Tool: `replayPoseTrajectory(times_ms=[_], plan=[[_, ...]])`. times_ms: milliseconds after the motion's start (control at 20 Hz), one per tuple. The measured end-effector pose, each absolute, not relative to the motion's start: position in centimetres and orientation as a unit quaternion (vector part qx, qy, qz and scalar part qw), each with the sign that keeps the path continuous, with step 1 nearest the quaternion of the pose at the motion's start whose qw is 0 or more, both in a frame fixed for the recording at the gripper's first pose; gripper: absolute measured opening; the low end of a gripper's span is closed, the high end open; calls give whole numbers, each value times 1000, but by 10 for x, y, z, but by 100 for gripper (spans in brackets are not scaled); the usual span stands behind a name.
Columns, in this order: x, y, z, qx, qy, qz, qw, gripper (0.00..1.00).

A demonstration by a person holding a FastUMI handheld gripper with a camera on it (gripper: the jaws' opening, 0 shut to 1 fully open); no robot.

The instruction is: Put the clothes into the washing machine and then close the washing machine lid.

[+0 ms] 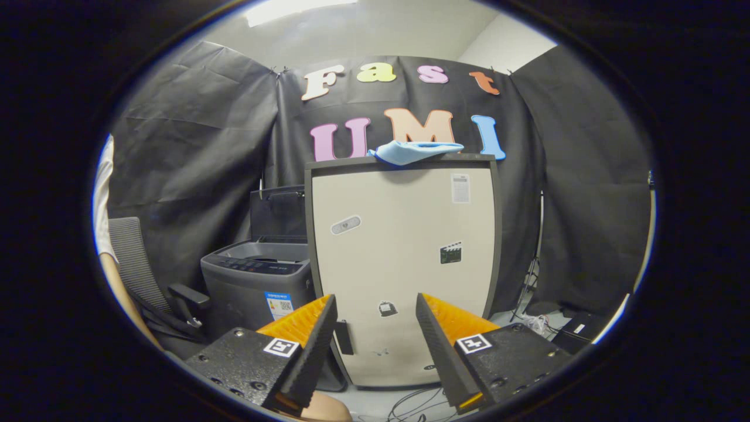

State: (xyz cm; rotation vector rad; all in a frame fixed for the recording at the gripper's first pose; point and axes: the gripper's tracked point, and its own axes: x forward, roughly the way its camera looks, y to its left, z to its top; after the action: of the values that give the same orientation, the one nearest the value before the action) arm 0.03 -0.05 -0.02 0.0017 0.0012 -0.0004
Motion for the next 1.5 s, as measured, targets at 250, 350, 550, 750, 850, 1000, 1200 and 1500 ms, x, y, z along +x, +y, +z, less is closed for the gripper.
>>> replayPoseTrajectory(times_ms=[250,350,550,750,850,1000,1200,1500], plan=[[1,-1,0,2,1,0,1000,83],[0,-1,0,2,1,0,1000,82],[0,0,0,1,1,0,1000,82],[0,0,0,0,0,0,1000,81],[0,2,0,-1,0,4,1000,81],[0,2,0,-2,0,4,1000,81],[1,3,0,-3,0,6,1000,81],[11,-5,-9,14,34,0,999,81]])
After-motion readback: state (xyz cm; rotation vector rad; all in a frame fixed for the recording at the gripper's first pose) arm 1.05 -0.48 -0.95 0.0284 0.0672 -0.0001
